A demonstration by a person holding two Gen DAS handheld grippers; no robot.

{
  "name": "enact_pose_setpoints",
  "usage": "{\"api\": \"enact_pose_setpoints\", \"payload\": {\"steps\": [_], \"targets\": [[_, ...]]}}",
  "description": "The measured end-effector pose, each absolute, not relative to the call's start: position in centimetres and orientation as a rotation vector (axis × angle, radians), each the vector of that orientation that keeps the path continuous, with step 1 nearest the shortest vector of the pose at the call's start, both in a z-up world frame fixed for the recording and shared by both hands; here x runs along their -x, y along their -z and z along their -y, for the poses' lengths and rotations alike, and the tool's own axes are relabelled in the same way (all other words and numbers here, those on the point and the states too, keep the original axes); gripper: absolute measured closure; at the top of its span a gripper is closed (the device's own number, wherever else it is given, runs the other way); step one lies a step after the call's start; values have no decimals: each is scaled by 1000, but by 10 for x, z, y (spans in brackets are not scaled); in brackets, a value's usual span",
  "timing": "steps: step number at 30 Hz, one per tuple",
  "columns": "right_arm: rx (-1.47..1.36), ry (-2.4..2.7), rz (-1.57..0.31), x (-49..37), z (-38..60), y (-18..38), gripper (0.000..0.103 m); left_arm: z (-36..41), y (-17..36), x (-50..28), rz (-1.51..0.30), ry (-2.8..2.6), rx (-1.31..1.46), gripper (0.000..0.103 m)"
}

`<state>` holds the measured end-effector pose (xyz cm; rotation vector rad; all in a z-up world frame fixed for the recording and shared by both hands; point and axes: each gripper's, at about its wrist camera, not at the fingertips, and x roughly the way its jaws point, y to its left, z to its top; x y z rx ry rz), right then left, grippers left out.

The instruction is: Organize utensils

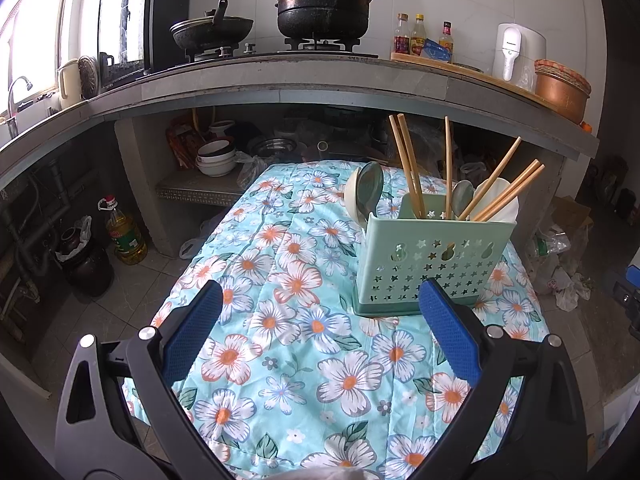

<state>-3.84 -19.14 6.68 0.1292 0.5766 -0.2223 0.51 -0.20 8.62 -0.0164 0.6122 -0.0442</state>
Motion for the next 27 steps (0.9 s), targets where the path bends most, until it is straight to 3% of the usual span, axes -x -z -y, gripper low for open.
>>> {"api": "enact_pose_setpoints", "payload": {"steps": [27], "targets": [[-128,214,-578,36,191,-67,25,2,-84,-5,-615,46,15,8]]}}
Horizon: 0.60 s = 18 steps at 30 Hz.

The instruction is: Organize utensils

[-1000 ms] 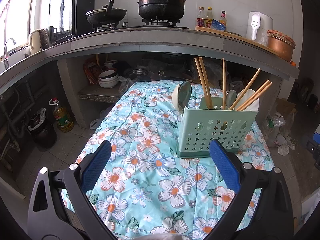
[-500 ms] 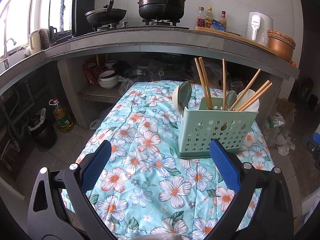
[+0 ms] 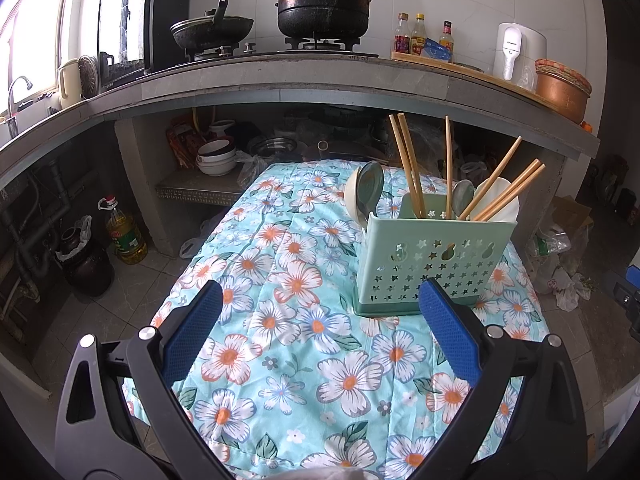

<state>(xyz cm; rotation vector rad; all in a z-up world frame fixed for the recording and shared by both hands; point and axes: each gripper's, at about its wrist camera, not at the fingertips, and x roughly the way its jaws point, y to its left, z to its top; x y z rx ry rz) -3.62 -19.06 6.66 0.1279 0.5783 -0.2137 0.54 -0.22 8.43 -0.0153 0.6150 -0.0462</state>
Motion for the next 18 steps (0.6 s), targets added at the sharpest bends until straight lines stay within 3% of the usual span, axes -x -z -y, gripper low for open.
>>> {"api": "enact_pose_setpoints", "payload": {"steps": [18], "targets": [[-128,213,-578,36,190,-67,25,2,-85,-6,-616,46,15,8]]}}
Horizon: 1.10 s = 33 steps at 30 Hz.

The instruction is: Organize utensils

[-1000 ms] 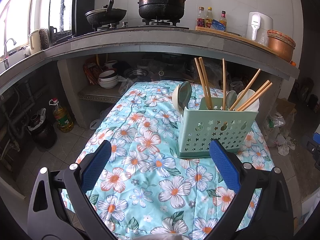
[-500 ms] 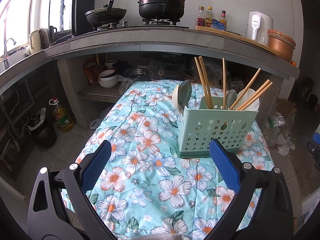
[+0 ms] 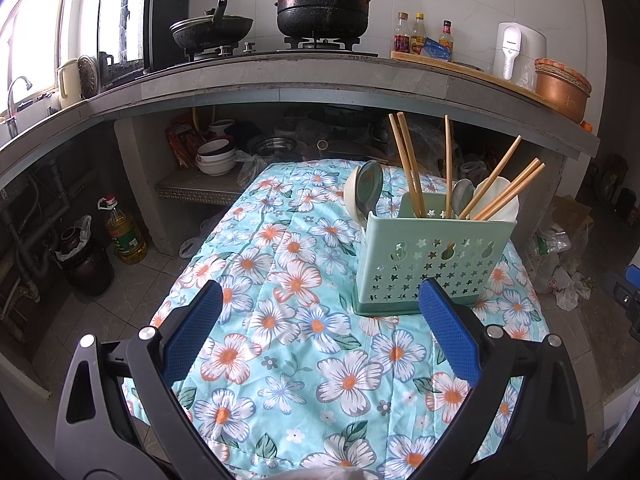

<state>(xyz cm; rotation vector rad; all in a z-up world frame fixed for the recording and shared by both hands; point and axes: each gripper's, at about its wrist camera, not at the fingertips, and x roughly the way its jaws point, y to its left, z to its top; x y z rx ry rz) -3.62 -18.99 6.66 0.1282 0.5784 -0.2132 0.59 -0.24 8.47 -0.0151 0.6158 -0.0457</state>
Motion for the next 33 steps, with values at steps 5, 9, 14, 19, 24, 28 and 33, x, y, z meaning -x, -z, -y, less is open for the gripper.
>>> {"api": "enact_pose_setpoints", "payload": {"steps": [5,9,14,19,24,28,33], "targets": [[-129,211,-579,36,190,-66,25,2,-85,-6,-616,46,15,8],[-130,211,-580,36,190,-66,25,2,-85,-6,-616,46,15,8],[-130,209,-580,36,190,-66,25,2,-85,-6,-616,46,16,8],[-131,209,-580,36,191,-66,25,2,-85,-6,-617,46,15,8],[-131,209,-580,36,190,-66,25,2,-85,-6,-619,46,16,8],[-131,210,-580,36,191,-66,25,2,-85,-7,-618,46,15,8],[-131,209,-580,36,190,-66,25,3,-82,-4,-621,45,14,8]]}}
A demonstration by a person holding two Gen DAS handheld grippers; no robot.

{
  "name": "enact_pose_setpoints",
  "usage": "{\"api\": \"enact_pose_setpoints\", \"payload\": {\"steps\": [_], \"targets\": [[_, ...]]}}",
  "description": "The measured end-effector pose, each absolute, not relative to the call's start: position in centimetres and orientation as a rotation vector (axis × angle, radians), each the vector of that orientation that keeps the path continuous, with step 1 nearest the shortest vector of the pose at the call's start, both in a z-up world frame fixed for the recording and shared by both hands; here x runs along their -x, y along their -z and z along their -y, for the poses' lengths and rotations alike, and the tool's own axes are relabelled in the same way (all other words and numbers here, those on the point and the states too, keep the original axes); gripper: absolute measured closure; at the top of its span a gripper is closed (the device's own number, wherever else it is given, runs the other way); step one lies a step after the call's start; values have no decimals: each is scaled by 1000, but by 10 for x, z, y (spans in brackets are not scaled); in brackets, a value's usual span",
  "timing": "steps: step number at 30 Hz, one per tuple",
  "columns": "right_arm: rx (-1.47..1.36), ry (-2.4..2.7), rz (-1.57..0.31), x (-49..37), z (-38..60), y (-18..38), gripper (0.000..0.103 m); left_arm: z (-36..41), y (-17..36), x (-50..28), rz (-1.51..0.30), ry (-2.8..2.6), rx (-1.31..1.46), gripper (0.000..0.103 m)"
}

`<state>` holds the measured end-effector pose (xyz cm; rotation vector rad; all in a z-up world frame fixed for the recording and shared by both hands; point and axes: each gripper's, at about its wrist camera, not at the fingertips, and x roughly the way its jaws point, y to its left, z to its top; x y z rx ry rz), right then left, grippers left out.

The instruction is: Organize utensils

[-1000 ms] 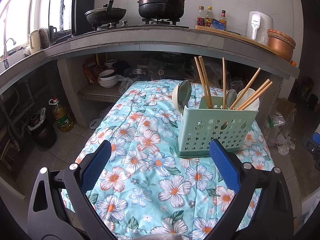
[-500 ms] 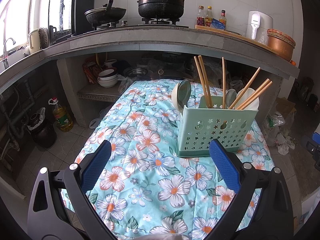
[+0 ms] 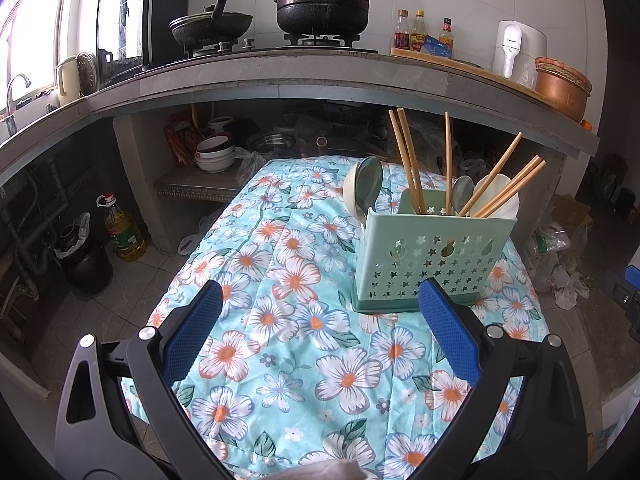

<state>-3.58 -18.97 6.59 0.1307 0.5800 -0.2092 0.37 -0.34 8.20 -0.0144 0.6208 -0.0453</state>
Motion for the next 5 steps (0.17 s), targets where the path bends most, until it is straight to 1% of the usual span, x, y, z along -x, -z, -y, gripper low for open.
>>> {"api": "enact_pose_setpoints", "payload": {"steps": [5], "targets": [[-132,209,-581,36,191,-66,25,3,-82,-4,-623,46,15,8]]}}
